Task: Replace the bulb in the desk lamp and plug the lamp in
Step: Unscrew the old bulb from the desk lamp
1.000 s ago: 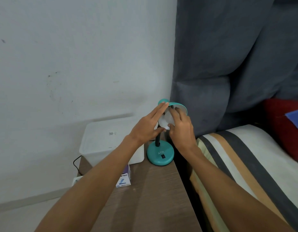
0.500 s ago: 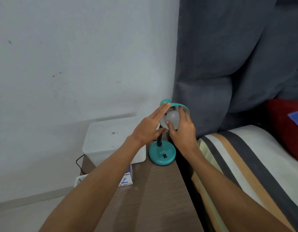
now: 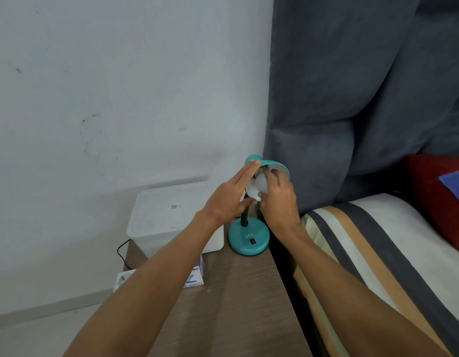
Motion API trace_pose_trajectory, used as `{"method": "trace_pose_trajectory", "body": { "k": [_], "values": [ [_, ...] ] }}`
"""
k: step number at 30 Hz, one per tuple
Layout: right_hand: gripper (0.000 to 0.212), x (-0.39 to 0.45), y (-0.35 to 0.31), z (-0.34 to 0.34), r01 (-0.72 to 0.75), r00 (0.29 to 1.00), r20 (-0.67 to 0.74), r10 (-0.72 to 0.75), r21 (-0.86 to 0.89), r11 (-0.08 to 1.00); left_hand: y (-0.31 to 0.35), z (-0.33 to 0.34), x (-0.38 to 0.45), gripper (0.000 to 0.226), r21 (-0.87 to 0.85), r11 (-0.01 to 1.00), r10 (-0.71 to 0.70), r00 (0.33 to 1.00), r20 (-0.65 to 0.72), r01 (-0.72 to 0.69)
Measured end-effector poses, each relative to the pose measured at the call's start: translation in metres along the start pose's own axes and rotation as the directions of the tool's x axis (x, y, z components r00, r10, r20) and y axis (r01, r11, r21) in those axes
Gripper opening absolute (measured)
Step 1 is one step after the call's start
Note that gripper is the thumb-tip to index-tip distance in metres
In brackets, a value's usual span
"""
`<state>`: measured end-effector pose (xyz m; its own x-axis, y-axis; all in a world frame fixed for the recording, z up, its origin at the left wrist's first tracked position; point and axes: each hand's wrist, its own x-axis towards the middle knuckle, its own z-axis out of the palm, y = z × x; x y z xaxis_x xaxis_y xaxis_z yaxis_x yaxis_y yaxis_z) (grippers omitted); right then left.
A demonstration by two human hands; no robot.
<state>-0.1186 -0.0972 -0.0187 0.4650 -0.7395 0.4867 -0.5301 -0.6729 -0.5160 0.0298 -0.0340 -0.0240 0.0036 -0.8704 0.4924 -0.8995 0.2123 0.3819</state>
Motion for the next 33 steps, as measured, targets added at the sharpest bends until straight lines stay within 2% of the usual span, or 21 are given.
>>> {"method": "trace_pose_trajectory", "body": {
  "k": [3, 7, 11, 13, 17, 20, 22, 25, 28, 33],
  "values": [
    [0.068, -0.0020, 0.0022, 0.0010, 0.030, 0.999, -0.013, -0.030, 0.021, 0.999, 0.0000, -0.0016, 0.0004, 0.094, -0.002, 1.000, -0.004, 1.000, -0.004, 0.004],
    [0.063, -0.0008, 0.0034, 0.0010, -0.084, 0.996, -0.009, 0.085, 0.110, 0.990, -0.0016, 0.0012, 0.0015, 0.097, 0.010, 1.000, 0.005, 1.000, 0.008, -0.005],
    [0.064, -0.0001, 0.0028, -0.0011, 0.002, 1.000, 0.011, -0.002, -0.016, 1.000, 0.0008, 0.0009, 0.0010, 0.091, 0.005, 1.000, -0.004, 1.000, 0.003, 0.004],
    [0.065, -0.0019, 0.0036, -0.0006, 0.011, 1.000, -0.006, -0.011, 0.020, 1.000, 0.0008, -0.0006, 0.0008, 0.091, 0.004, 1.000, -0.005, 1.000, 0.001, 0.005],
    [0.065, -0.0014, 0.0032, -0.0015, -0.079, 0.997, -0.005, 0.080, 0.099, 0.992, 0.0010, -0.0016, 0.0004, 0.091, 0.010, 1.000, 0.000, 1.000, 0.011, -0.001],
    [0.065, -0.0002, 0.0013, -0.0037, 0.003, 1.000, 0.002, -0.003, -0.020, 1.000, 0.0041, -0.0019, -0.0002, 0.090, 0.003, 1.000, -0.010, 1.000, 0.007, 0.010],
    [0.066, -0.0016, 0.0020, -0.0040, 0.046, 0.999, -0.004, -0.046, -0.035, 0.998, 0.0050, -0.0024, -0.0004, 0.091, 0.005, 1.000, -0.012, 1.000, 0.002, 0.012],
    [0.065, -0.0038, 0.0032, -0.0023, -0.012, 0.999, -0.053, 0.015, 0.057, 0.998, 0.0030, -0.0024, -0.0002, 0.093, 0.009, 1.000, -0.009, 1.000, 0.006, 0.009],
    [0.064, -0.0007, 0.0030, -0.0022, -0.084, 0.996, -0.023, 0.087, 0.097, 0.992, 0.0014, -0.0014, 0.0008, 0.095, 0.013, 1.000, -0.013, 1.000, 0.016, 0.013],
    [0.068, -0.0003, 0.0039, -0.0044, 0.068, 0.998, -0.006, -0.069, -0.050, 0.996, 0.0054, -0.0029, 0.0001, 0.090, 0.012, 1.000, -0.020, 1.000, 0.009, 0.019]
  ]
}}
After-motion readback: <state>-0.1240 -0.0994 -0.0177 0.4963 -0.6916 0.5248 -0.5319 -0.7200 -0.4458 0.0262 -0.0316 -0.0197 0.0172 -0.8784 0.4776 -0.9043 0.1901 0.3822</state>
